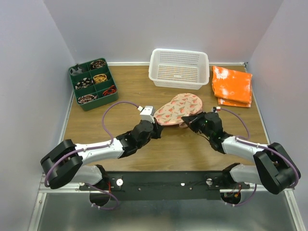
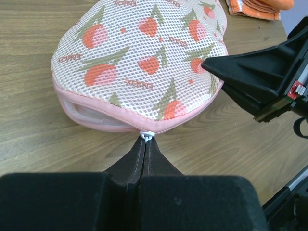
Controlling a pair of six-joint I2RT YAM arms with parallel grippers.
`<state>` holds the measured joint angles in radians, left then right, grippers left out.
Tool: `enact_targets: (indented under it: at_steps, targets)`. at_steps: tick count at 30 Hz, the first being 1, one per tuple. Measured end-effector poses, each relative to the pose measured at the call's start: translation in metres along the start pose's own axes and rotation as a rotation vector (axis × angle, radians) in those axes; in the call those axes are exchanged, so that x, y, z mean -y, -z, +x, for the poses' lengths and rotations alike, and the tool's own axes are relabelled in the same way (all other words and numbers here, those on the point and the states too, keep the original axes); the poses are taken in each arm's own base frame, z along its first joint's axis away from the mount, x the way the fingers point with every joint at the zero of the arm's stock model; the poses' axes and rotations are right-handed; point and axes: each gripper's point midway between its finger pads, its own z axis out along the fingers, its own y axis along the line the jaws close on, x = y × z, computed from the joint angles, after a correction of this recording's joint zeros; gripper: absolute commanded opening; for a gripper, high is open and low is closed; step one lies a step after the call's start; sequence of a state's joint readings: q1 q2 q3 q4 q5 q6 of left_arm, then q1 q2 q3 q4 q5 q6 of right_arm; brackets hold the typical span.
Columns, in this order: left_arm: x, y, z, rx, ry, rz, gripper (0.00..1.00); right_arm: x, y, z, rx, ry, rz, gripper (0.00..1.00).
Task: Place the bra in the laundry bag and zip it closed
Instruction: Zip the zipper on the laundry bag.
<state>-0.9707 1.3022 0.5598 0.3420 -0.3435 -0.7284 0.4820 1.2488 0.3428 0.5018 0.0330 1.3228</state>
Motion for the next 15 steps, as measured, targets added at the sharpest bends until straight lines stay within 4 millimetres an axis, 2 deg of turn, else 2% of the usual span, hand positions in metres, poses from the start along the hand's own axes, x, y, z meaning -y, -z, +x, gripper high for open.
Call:
enact_targets:
  at_steps: [3, 7, 9, 12, 13, 14, 15]
  targets:
    - [-0.002, 0.007, -0.001, 0.004, -0.004, 0.004, 0.00, -0.005, -0.004, 0.000, -0.032, 0.054, 0.011, 0.05]
    - [-0.005, 0.015, -0.001, 0.008, -0.003, 0.010, 0.00, -0.037, -0.020, 0.002, -0.103, 0.184, -0.005, 0.05]
    - [-0.002, 0.019, -0.002, 0.010, -0.005, 0.017, 0.00, -0.044, -0.024, 0.005, -0.147, 0.247, -0.006, 0.07]
    - [0.007, 0.026, 0.002, 0.003, -0.016, 0.039, 0.00, -0.038, -0.024, 0.010, -0.201, 0.296, 0.031, 0.28]
    - [0.008, 0.027, 0.004, -0.001, -0.019, 0.043, 0.00, -0.032, -0.022, 0.012, -0.223, 0.308, 0.058, 0.46]
    - [0.011, 0.029, 0.007, -0.009, -0.025, 0.050, 0.00, -0.028, -0.021, 0.013, -0.232, 0.316, 0.071, 0.58]
    - [0.013, 0.030, 0.010, -0.018, -0.031, 0.055, 0.00, -0.022, -0.018, 0.015, -0.244, 0.319, 0.093, 0.67]
